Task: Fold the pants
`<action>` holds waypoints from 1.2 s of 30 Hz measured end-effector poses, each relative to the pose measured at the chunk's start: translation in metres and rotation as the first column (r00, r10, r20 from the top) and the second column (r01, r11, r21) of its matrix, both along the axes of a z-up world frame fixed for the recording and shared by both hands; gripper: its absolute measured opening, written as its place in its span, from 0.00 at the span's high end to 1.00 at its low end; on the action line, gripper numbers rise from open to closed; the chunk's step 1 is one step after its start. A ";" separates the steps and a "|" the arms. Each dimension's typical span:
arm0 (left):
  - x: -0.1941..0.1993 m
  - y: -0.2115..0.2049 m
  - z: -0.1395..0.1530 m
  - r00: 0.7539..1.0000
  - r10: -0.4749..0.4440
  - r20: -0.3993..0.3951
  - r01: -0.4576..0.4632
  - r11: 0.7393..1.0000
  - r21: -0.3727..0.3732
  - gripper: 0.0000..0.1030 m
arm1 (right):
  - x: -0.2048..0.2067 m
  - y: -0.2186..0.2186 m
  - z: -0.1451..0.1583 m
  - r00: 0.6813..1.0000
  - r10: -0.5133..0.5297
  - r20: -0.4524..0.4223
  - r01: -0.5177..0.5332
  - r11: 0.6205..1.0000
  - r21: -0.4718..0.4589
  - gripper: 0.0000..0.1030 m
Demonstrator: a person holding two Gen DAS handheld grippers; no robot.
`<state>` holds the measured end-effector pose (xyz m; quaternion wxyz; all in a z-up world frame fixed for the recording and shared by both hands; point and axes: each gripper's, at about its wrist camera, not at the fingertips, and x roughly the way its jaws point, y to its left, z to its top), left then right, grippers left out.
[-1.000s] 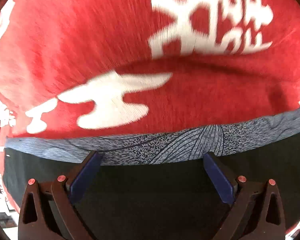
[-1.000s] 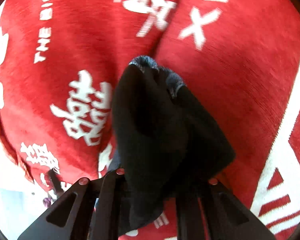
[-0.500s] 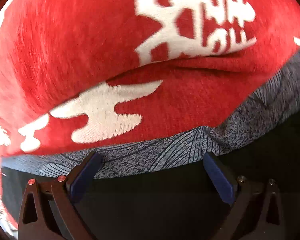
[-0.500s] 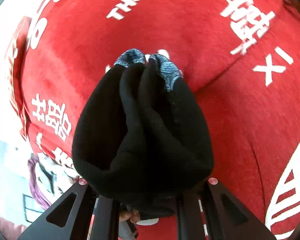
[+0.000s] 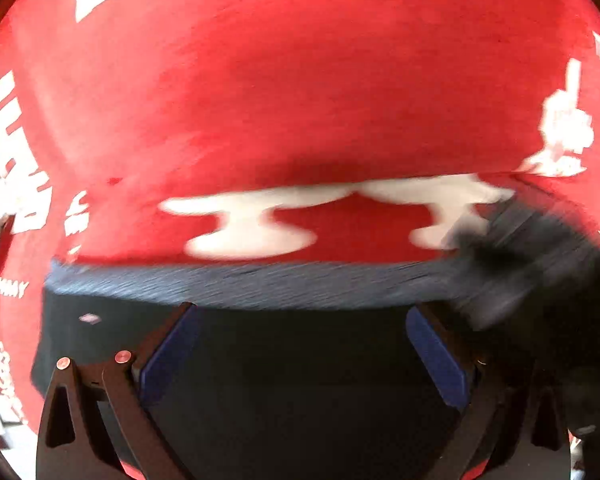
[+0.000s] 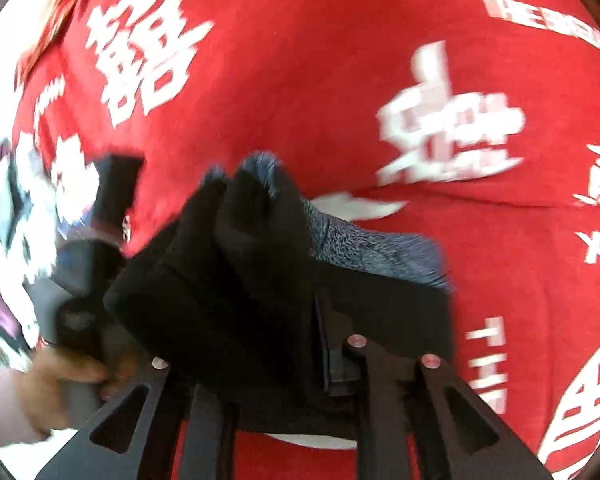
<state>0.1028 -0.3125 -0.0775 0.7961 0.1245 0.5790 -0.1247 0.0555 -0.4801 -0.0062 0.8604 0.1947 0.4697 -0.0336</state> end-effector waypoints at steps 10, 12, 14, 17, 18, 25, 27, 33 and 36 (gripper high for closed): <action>0.015 0.082 -0.020 0.992 0.106 -0.065 -0.106 0.994 -0.008 0.00 | 0.033 0.122 -0.064 0.962 0.102 -0.253 -0.195 0.906 -0.376 0.46; 0.014 0.088 -0.014 0.994 0.086 -0.068 -0.088 0.996 -0.028 0.00 | 0.027 0.150 -0.057 0.941 0.178 -0.288 -0.299 0.835 -0.461 0.46; 0.017 0.092 -0.011 0.995 0.058 -0.081 -0.063 0.996 -0.057 0.00 | 0.010 0.169 -0.033 0.923 0.288 -0.256 -0.380 0.790 -0.481 0.46; 0.011 0.084 0.003 0.992 -0.012 -0.128 -0.006 0.990 -0.140 0.00 | -0.007 0.165 -0.004 0.913 0.358 -0.197 -0.408 0.814 -0.412 0.46; 0.007 0.079 0.006 0.989 -0.039 -0.143 0.014 0.985 -0.169 0.00 | -0.011 0.156 0.001 0.920 0.346 -0.186 -0.392 0.840 -0.374 0.46; -0.022 0.018 0.006 0.920 -0.281 -0.274 0.146 0.893 -0.426 0.29 | -0.040 0.018 -0.013 0.974 0.006 -0.225 -0.001 1.000 0.023 0.45; -0.029 0.002 -0.003 0.894 -0.317 -0.318 0.161 0.888 -0.431 0.44 | -0.049 -0.005 -0.021 0.971 -0.032 -0.239 0.053 0.995 0.081 0.45; -0.038 -0.016 -0.015 0.867 -0.350 -0.353 0.188 0.888 -0.419 0.54 | -0.069 -0.015 -0.029 0.968 -0.081 -0.239 0.128 0.974 0.188 0.46; -0.037 -0.020 -0.012 0.849 -0.368 -0.378 0.178 0.874 -0.451 0.91 | -0.074 -0.020 -0.037 0.965 -0.093 -0.247 0.151 0.962 0.226 0.46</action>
